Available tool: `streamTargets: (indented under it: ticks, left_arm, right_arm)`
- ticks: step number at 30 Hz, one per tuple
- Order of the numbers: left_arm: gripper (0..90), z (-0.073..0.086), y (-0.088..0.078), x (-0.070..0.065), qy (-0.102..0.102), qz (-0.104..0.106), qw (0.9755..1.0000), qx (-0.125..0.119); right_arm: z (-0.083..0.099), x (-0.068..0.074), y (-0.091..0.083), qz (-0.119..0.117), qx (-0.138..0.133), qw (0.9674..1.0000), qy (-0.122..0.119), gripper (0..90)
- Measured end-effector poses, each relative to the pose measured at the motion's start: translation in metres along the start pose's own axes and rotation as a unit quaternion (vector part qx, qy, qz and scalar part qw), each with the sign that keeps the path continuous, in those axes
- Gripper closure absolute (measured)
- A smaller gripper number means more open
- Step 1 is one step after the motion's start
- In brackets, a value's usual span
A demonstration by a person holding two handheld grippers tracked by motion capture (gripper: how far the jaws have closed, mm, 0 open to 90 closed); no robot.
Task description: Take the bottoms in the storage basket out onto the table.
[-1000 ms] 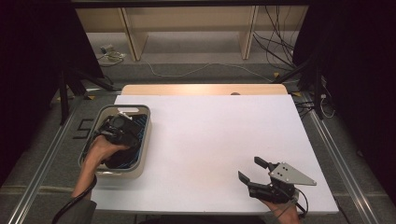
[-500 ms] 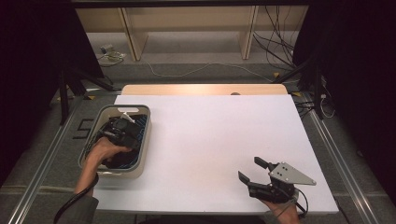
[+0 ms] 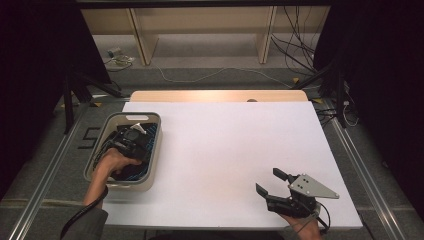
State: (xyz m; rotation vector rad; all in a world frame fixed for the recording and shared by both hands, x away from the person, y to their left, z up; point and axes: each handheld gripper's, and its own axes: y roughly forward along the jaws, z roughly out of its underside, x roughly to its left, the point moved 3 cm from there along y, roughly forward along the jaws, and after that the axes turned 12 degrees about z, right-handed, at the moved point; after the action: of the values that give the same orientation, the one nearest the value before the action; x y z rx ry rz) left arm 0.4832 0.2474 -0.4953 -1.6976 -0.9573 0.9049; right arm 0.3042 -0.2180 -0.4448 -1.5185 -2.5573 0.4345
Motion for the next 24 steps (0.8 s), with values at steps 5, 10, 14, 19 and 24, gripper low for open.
streamTargets:
  ticks: [5, 10, 14, 19, 24]
  left_arm:
    - [38.5, 0.003, -0.009, 0.008, -0.008, -0.017, 0.9995, -0.023]
    - [53.1, 0.003, -0.011, 0.010, -0.008, -0.023, 0.9991, -0.034]
    - [64.0, 0.005, -0.015, 0.014, -0.009, -0.004, 0.9988, -0.049]
    - [68.3, 0.007, -0.023, 0.022, -0.030, 0.044, 0.9955, -0.077]
    - [71.7, 0.009, -0.030, 0.025, -0.037, 0.075, 0.9917, -0.097]
  right_arm:
    - [0.000, 0.000, 0.000, 0.000, 0.001, 1.0000, 0.000, 24.8]
    - [0.000, 0.000, 0.001, 0.000, 0.002, 1.0000, -0.001, 24.9]
    - [0.000, 0.000, 0.001, 0.000, 0.002, 1.0000, -0.001, 25.0]
    - [-0.001, -0.001, 0.001, 0.001, 0.002, 1.0000, 0.001, 25.3]
    - [-0.001, 0.000, 0.001, 0.001, 0.002, 1.0000, -0.001, 25.3]
